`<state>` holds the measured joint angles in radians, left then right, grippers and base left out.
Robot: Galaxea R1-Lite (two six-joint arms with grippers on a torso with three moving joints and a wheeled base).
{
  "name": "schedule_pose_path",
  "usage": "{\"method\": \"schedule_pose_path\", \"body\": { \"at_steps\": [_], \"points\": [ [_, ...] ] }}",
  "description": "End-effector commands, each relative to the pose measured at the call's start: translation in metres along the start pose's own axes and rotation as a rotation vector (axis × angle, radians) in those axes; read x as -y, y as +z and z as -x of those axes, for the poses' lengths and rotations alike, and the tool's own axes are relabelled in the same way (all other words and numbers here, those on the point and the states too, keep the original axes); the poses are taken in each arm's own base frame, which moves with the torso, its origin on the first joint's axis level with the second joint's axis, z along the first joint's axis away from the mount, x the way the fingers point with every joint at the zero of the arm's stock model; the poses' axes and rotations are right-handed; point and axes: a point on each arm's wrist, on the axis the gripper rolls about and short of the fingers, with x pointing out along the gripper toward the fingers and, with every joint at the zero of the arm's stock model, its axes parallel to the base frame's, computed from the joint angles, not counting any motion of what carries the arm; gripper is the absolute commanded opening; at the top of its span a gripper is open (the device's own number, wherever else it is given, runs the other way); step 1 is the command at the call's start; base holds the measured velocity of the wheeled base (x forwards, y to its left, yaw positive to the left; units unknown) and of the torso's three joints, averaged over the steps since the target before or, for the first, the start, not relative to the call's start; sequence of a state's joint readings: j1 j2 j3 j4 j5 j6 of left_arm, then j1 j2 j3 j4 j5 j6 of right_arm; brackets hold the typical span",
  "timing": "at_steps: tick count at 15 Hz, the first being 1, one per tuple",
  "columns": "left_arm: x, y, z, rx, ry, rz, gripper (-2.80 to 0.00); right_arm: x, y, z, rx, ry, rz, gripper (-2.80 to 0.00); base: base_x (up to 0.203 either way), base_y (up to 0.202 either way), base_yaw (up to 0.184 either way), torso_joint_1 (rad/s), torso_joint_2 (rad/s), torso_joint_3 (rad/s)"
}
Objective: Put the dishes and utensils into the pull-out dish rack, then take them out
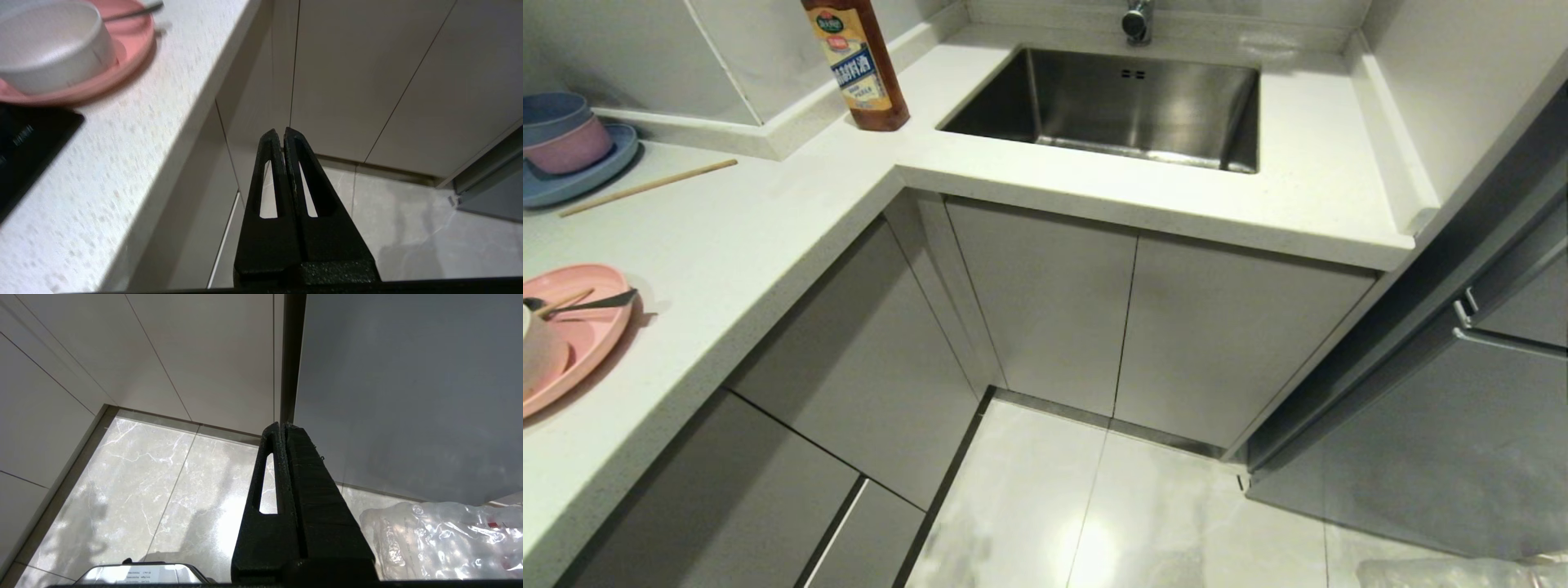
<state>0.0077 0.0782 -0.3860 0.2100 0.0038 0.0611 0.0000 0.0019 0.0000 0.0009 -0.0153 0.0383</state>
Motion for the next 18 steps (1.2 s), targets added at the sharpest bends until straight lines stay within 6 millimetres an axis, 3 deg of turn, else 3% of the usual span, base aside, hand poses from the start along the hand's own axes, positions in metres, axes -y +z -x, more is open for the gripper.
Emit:
{"method": "schedule_pose_path", "body": {
  "at_steps": [1,6,18],
  "points": [
    [0.001,-0.028,0.0,-0.005,-0.003,0.0,-2.8,0.0,0.0,0.0,0.0,0.0,0.0,-2.8,0.0,0.0,0.0,0.0,0.0,0.0],
    [0.005,-0.088,-0.023,-0.114,-0.01,0.0,-2.8,0.0,-0.001,0.0,-0.003,0.0,0.0,-2.8,0.0,0.0,0.0,0.0,0.0,0.0],
    [0.005,-0.085,-0.022,-0.098,-0.004,0.064,-2.8,0.0,0.0,0.0,-0.001,0.0,0.0,-2.8,0.0,0.0,0.0,0.0,0.0,0.0]
  ]
}}
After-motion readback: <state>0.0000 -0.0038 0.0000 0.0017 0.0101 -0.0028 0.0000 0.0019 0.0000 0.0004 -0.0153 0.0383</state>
